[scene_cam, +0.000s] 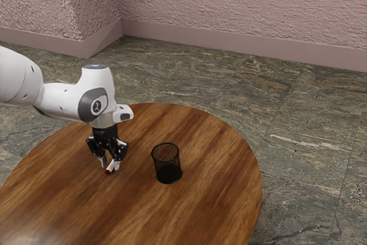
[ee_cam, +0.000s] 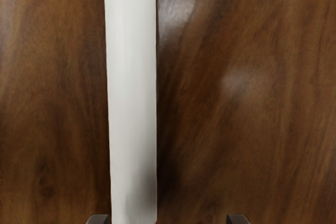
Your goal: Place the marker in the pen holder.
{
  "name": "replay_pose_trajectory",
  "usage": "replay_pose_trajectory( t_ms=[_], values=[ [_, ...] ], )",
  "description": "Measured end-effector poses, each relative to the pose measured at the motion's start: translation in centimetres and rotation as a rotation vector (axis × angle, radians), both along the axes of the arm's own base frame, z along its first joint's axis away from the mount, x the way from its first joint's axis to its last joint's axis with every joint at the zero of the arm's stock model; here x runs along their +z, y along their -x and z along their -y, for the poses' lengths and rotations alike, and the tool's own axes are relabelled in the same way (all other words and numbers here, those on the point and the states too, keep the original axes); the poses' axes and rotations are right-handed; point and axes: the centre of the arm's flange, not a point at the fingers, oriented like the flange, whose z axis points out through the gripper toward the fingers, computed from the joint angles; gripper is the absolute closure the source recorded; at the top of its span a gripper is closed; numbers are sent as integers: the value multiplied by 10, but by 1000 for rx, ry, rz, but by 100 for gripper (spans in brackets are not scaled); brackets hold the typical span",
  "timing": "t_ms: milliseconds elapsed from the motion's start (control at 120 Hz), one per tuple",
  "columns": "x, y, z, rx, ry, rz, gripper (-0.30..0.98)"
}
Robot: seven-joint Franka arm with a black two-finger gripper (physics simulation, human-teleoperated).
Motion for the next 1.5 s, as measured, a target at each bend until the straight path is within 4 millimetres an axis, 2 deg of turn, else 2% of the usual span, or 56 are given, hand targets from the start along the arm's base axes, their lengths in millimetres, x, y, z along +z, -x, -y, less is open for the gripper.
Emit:
replay_pose_trajectory(
  t_ms=[367, 575, 808, 908, 1092, 1142, 1208, 1275, 1350, 1383, 1442, 1500],
  values=[
    [-13, 0, -8, 21, 8, -15, 59],
    [-21, -4, -9, 16, 7, -24, 62],
    [-21, -14, -21, 27, 5, -16, 62],
    [-22, -14, -25, 33, 7, -17, 67],
    [-15, -16, -16, 14, 3, -12, 74],
    [-4, -20, -13, 8, 3, 0, 75],
    [21, -32, -3, -11, 1, 26, 76],
    [65, -37, 17, -48, 3, 73, 77],
    [131, -27, 60, -121, 13, 137, 78],
    [153, -17, 81, -159, 21, 153, 78],
    [178, 0, 115, -223, 34, 163, 78],
    [188, 13, 151, -285, 41, 152, 78]
  ],
)
